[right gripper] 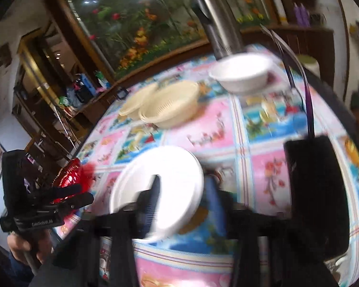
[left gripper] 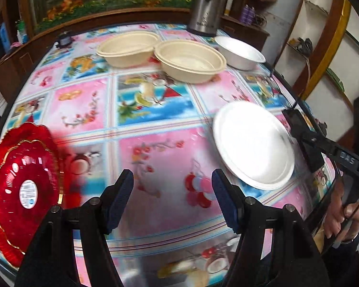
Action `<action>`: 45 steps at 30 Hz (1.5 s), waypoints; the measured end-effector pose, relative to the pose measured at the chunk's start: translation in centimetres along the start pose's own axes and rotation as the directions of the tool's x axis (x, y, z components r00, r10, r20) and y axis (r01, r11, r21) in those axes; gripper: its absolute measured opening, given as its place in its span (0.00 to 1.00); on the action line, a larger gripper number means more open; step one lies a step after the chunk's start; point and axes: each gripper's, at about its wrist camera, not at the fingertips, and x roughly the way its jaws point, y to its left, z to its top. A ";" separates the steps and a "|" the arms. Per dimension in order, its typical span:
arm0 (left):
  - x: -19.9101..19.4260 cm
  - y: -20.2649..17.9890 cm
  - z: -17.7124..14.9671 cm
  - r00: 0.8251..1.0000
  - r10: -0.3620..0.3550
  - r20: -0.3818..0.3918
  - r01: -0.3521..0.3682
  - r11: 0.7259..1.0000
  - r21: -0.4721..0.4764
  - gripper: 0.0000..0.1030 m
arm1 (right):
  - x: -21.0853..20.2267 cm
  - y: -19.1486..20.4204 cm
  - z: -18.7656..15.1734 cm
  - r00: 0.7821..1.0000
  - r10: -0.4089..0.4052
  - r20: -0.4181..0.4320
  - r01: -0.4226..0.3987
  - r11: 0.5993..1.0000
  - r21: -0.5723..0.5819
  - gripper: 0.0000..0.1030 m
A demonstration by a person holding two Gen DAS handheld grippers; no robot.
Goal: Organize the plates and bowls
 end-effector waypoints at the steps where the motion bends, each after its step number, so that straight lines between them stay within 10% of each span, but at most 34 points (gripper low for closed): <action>1: 0.0 -0.3 0.0 1.000 -0.010 -0.001 0.010 1.000 0.000 0.65 | 0.3 -0.4 -0.1 1.000 0.012 -0.017 -0.012 1.000 0.019 0.22; 11: 1.0 -0.9 0.7 0.998 -0.056 0.018 0.056 0.998 -0.016 0.63 | 1.9 -0.6 -1.0 0.995 0.078 -0.069 -0.073 0.994 0.083 0.07; 14: 1.8 -1.2 0.4 0.999 -0.052 -0.002 0.052 0.999 -0.002 0.54 | 2.3 -0.4 -1.3 0.992 0.098 -0.080 -0.091 0.991 0.095 0.07; 17: 2.7 -1.4 0.0 0.998 -0.052 -0.022 0.053 0.999 0.007 0.23 | 2.5 0.2 -1.5 0.989 0.112 -0.094 -0.104 0.991 0.086 0.09; 27: 3.0 -1.6 -1.2 0.998 -0.058 -0.012 0.058 0.998 0.009 0.22 | 1.0 1.4 -1.6 0.992 0.097 -0.077 -0.098 0.995 -0.016 0.29; 32: 2.7 -2.1 -1.3 0.997 -0.073 0.005 0.073 0.997 0.023 0.22 | 1.5 1.8 -2.1 0.991 0.088 -0.100 -0.092 0.995 -0.032 0.09; 45: 2.3 -2.2 -1.6 0.998 -0.051 0.037 0.050 0.998 0.046 0.22 | 2.1 2.0 -2.2 0.989 0.114 -0.099 -0.114 0.993 0.006 0.07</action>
